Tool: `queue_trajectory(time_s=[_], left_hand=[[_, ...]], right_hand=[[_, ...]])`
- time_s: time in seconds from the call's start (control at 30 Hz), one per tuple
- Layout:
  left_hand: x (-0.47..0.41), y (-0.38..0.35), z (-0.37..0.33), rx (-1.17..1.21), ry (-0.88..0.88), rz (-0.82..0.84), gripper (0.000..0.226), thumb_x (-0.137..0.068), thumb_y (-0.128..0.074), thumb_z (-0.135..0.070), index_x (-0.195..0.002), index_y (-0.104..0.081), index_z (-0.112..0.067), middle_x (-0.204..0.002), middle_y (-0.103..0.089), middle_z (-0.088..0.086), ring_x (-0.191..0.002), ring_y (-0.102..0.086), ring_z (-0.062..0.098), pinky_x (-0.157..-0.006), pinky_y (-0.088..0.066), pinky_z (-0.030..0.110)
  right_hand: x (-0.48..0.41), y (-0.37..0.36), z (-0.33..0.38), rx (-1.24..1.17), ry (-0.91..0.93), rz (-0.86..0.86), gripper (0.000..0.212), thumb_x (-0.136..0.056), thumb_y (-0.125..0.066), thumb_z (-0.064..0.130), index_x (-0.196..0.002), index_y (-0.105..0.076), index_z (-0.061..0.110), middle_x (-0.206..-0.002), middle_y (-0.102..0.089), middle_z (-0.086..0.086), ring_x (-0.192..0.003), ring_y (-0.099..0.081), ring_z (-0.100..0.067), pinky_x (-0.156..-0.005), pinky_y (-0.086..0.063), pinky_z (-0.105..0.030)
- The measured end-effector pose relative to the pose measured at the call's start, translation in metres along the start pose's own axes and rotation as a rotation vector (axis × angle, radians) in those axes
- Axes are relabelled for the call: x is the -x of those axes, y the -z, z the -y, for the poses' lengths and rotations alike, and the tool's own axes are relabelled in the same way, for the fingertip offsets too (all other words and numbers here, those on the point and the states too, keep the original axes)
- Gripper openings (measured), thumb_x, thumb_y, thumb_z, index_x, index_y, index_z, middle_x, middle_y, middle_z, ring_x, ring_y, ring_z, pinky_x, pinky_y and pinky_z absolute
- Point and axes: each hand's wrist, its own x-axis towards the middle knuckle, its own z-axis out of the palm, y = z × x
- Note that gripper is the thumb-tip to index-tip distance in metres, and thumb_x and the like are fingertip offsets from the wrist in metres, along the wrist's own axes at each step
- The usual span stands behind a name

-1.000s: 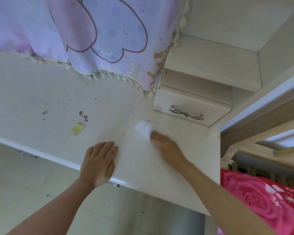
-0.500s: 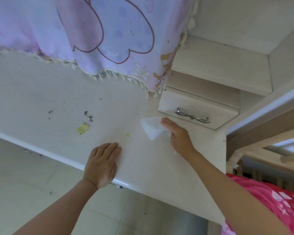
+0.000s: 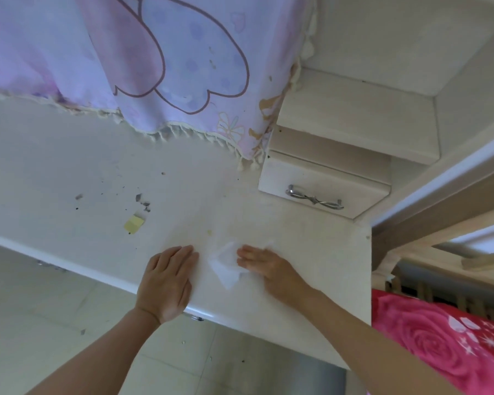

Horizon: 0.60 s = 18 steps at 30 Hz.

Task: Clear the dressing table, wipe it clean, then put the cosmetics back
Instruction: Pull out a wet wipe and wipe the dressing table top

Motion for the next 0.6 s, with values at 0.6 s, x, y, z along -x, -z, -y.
queue_trajectory(time_s=[0.6], left_hand=[[-0.002, 0.005, -0.002, -0.017, 0.012, 0.033, 0.043, -0.07, -0.036, -0.02, -0.11, -0.048, -0.008, -0.106, -0.066, 0.015, -0.099, -0.044, 0.027, -0.079, -0.032, 0.035]], right_hand=[[0.05, 0.034, 0.029, -0.332, -0.328, -0.628, 0.053, -0.082, -0.03, -0.02, -0.119, -0.052, 0.009, -0.129, -0.043, 0.007, -0.115, -0.039, 0.02, -0.101, -0.021, 0.001]])
